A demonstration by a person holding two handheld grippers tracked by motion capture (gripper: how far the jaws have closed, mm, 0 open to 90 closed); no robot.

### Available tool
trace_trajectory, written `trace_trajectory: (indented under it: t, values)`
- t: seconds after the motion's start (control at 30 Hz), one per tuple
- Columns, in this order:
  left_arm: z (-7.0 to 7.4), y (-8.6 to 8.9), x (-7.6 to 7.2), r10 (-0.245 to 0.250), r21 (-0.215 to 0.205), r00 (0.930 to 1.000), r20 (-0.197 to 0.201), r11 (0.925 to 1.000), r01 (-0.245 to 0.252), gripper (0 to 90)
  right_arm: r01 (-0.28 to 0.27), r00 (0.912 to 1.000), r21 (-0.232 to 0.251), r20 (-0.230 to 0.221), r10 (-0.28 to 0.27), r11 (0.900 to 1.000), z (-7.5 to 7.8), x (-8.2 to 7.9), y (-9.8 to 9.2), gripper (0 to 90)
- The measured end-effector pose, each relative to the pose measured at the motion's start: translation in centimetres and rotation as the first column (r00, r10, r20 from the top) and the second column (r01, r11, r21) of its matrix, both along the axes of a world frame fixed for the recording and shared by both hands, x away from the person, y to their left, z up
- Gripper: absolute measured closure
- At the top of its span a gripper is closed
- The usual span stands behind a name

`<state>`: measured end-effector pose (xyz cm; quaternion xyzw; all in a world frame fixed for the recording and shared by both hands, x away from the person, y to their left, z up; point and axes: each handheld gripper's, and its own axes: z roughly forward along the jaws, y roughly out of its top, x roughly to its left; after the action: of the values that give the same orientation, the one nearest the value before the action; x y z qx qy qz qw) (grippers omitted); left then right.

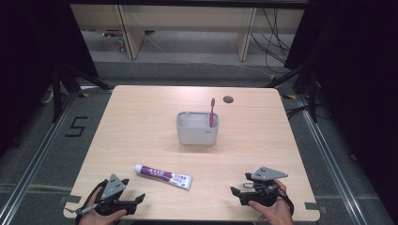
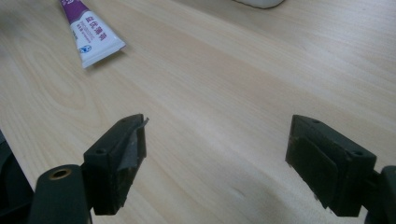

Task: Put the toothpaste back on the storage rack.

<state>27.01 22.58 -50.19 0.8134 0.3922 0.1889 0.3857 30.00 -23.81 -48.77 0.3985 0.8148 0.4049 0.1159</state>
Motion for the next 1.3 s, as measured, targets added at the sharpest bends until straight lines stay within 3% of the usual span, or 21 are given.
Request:
trace_trajectory:
  t: [0.03, 0.07, 0.17, 0.2, 0.27, 0.3, 0.37, 0.5, 0.6, 0.63, 0.7, 0.73, 0.8, 0.83, 0.9, 1.03, 1.1, 1.17, 1.23, 1.27, 1.3]
  values:
    - [0.0, 0.0, 0.0, 0.001, 0.001, 1.0, -0.001, 1.0, -0.001, 19.7, -0.007, 0.9999, -0.01, 0.012, 0.007, 1.0, 0.0, 0.0, -0.1, 20.7]
    - [0.0, 0.0, 0.0, 0.006, 0.0, 1.0, -0.001, 1.0, -0.006, 19.6, -0.001, 1.0, 0.012, -0.009, 0.001, 1.0, -0.1, -0.2, 0.1, 20.8]
    - [0.2, 0.0, 0.0, 0.003, 0.0, 1.0, -0.004, 1.0, -0.003, 19.1, -0.022, 0.9997, -0.009, 0.009, 0.022, 1.0, -0.1, -0.2, -0.2, 20.8]
    - [0.2, -0.1, 0.0, 0.003, -0.005, 1.0, -0.007, 1.0, -0.003, 18.4, 0.005, 0.9995, 0.0, -0.03, -0.005, 1.0, -0.1, -0.5, -0.2, 20.9]
    - [0.2, -0.2, 0.0, -0.001, 0.0, 1.0, -0.009, 1.0, 0.001, 17.5, -0.017, 0.9998, -0.011, 0.004, 0.017, 1.0, -0.3, -0.3, -0.5, 21.0]
    - [0.1, -0.2, 0.1, -0.012, 0.003, 0.9999, -0.008, 0.9999, 0.012, 17.4, 0.003, 0.9999, -0.008, -0.015, -0.003, 1.0, -0.3, -0.4, -0.5, 21.1]
    - [0.1, -0.2, 0.0, -0.017, -0.004, 0.9998, -0.005, 0.9998, 0.017, 16.5, 0.001, 1.0, -0.019, 0.008, -0.001, 1.0, -0.2, -0.3, -0.7, 21.1]
    - [0.1, -0.1, 0.0, -0.014, 0.002, 0.9998, -0.012, 0.9999, 0.014, 16.2, 0.009, 0.9999, -0.004, -0.011, -0.009, 1.0, -0.2, -0.4, -0.5, 21.2]
    - [0.2, -0.2, 0.1, -0.022, 0.003, 0.9998, 0.003, 0.9998, 0.022, 16.0, -0.005, 1.0, -0.013, 0.005, 0.005, 1.0, -0.3, -0.3, -0.7, 21.4]
    - [0.2, -0.3, 0.2, -0.025, 0.004, 0.9997, 0.007, 0.9997, 0.025, 16.0, -0.024, 0.9995, -0.005, -0.019, 0.024, 1.0, -0.3, -0.3, -0.7, 21.4]
    - [0.2, -0.3, 0.3, -0.031, 0.038, 0.9995, 0.008, 0.9988, 0.03, 15.9, 0.0, 1.0, -0.014, -0.01, 0.0, 1.0, -0.2, -0.4, -0.7, 21.5]
    - [0.2, -0.5, 0.3, -0.027, 0.028, 0.9995, 0.015, 0.9992, 0.027, 16.0, 0.001, 1.0, -0.014, -0.008, -0.002, 1.0, -0.2, -0.3, -0.8, 21.7]
    - [0.4, -0.4, 0.5, -0.037, 0.051, 0.9992, 0.012, 0.998, 0.036, 16.0, 0.006, 1.0, -0.016, 0.0, -0.006, 1.0, -0.2, -0.3, -0.9, 21.7]
    - [0.5, -0.5, 0.6, -0.031, 0.046, 0.9994, 0.014, 0.9985, 0.03, 16.1, 0.009, 1.0, -0.017, -0.003, -0.009, 1.0, -0.2, -0.3, -0.9, 21.8]
    - [0.7, -0.3, 1.0, -0.05, 0.08, 0.9982, 0.034, 0.9957, 0.047, 16.1, 0.012, 0.9996, 0.011, -0.027, -0.012, 1.0, -0.4, -0.3, -0.8, 21.8]
    - [1.4, -0.6, 1.2, -0.059, 0.08, 0.9976, 0.037, 0.9952, 0.056, 16.3, 0.014, 0.9996, 0.007, -0.024, -0.014, 1.0, -0.4, -0.2, -0.9, 22.3]
    - [1.7, -0.7, 1.5, -0.078, 0.093, 0.9957, 0.051, 0.993, 0.073, 16.4, 0.031, 0.9987, 0.021, -0.041, -0.03, 0.999, -0.4, -0.3, -0.8, 22.4]
    - [2.1, -0.9, 1.7, -0.085, 0.122, 0.9952, 0.049, 0.9894, 0.079, 16.7, 0.017, 0.9997, -0.01, -0.015, -0.017, 1.0, -0.4, -0.1, -1.1, 22.5]
    - [2.3, -1.2, 2.0, -0.109, 0.141, 0.993, 0.045, 0.9848, 0.102, 16.7, 0.017, 0.9998, -0.009, -0.014, -0.017, 1.0, -0.4, -0.1, -1.1, 22.6]
    - [2.3, -1.4, 2.4, -0.142, 0.144, 0.9872, 0.073, 0.9809, 0.131, 16.7, 0.016, 0.9998, -0.009, -0.015, -0.016, 1.0, -0.4, -0.1, -1.1, 22.7]
    - [2.4, -1.5, 2.6, -0.16, 0.173, 0.9847, 0.069, 0.9739, 0.146, 16.7, 0.022, 0.9993, 0.0, -0.029, -0.022, 1.0, -0.4, -0.2, -1.0, 22.7]
